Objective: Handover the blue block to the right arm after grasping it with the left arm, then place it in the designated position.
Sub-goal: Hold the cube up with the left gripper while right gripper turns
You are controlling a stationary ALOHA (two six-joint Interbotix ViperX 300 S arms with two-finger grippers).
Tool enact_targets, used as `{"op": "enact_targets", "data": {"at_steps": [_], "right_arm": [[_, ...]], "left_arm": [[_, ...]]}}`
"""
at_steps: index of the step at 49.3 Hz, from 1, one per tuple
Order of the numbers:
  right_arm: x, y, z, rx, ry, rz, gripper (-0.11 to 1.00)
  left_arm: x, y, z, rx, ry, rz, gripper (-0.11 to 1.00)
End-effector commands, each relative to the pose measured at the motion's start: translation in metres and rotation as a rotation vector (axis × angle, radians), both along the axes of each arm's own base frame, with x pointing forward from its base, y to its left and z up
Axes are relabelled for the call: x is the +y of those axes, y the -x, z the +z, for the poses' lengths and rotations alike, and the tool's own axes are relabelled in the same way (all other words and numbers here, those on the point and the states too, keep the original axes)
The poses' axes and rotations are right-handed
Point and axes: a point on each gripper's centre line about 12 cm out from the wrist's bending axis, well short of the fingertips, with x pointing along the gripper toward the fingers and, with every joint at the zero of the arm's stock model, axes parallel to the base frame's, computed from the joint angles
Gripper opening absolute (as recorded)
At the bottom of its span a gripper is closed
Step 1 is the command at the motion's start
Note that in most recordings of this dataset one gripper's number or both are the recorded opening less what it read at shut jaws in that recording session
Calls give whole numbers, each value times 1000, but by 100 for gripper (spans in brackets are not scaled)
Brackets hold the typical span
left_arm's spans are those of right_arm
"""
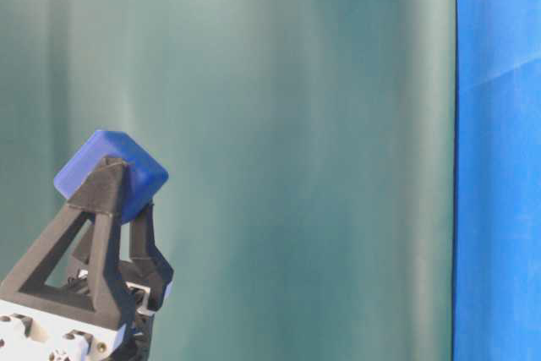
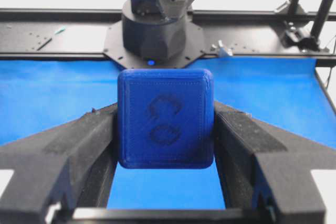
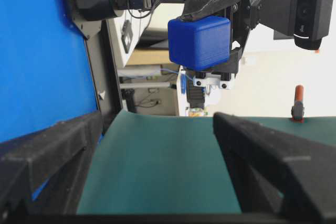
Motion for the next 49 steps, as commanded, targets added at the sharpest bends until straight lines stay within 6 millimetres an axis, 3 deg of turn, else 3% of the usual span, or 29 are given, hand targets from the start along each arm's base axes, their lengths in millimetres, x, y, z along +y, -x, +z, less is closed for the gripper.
{"op": "enact_targets", "data": {"at_steps": [1,39,49], "right_arm": [[1,-2,10,-24,-3,6,93],[1,-2,12,-31,-6,8,93],[1,-10,16,-23,-6,5,93]], "left_arm": [[1,4,14,-43,3,3,46],[1,3,14,-44,3,3,46],[1,3,13,-41,3,3,46]]}}
